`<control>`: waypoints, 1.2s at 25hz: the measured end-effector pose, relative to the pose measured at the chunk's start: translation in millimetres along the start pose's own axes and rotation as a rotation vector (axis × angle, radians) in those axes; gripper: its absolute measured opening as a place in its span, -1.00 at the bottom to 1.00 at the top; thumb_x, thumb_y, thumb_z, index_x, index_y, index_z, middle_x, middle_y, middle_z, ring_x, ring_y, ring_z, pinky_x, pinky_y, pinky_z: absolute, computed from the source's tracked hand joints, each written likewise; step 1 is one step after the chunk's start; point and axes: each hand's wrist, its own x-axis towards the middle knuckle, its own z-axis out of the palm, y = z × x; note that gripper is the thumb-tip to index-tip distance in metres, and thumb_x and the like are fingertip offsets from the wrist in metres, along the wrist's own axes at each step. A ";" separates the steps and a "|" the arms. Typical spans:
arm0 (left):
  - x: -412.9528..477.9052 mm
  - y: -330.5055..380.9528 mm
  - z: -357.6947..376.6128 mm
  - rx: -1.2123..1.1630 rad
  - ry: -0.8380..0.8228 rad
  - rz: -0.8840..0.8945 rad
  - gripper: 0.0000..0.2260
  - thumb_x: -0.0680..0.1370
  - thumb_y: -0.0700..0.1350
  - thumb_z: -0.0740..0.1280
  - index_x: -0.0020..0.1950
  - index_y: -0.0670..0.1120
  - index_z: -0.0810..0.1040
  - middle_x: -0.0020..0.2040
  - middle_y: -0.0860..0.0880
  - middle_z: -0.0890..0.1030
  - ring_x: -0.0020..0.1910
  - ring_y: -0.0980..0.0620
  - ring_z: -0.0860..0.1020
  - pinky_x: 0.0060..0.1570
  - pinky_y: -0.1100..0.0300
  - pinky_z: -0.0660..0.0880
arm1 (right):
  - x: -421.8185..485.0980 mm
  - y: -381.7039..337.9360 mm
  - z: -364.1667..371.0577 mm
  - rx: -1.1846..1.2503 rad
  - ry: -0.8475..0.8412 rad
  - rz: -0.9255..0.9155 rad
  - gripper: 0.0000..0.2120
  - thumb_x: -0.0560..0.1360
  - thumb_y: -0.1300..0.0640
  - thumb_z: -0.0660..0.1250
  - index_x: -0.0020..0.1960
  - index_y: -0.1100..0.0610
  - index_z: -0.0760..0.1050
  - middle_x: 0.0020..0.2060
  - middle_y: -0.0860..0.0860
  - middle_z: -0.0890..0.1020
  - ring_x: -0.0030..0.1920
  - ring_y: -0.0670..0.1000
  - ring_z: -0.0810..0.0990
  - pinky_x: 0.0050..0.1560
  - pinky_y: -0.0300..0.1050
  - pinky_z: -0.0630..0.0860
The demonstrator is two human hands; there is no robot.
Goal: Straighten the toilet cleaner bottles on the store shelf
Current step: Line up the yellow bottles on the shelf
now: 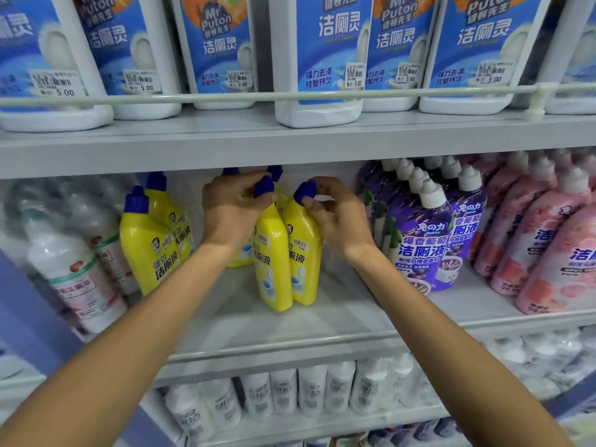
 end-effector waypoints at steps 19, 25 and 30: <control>-23.5 -87.7 -43.6 0.113 0.090 -0.176 -0.36 0.28 0.18 0.59 0.30 0.15 0.46 0.09 0.08 0.68 0.04 0.01 0.67 0.01 -0.10 0.64 | 3.6 38.3 22.8 0.023 -0.392 0.150 -0.44 0.47 0.04 0.54 0.41 0.09 0.46 0.14 -0.08 0.66 0.11 -0.22 0.63 0.15 -0.20 0.61; -41.5 -111.2 -39.4 0.129 0.027 -0.280 -0.57 0.32 -0.04 0.65 0.07 -0.02 0.54 0.02 -0.08 0.72 -0.13 0.15 0.66 -0.16 0.22 0.62 | -1.1 57.6 36.3 -0.055 -0.329 0.122 -0.47 0.43 0.08 0.58 0.34 0.13 0.52 0.07 0.00 0.69 -0.01 -0.13 0.67 0.09 -0.21 0.63; -35.8 -109.9 -29.0 0.159 0.073 -0.280 -0.50 0.19 0.21 0.57 -0.02 0.02 0.52 -0.07 0.02 0.71 -0.12 0.03 0.69 -0.11 -0.04 0.64 | 3.5 58.7 48.3 0.005 -0.314 0.084 -0.37 0.44 0.08 0.57 0.45 0.10 0.43 0.20 0.01 0.63 0.08 -0.10 0.65 0.06 -0.26 0.63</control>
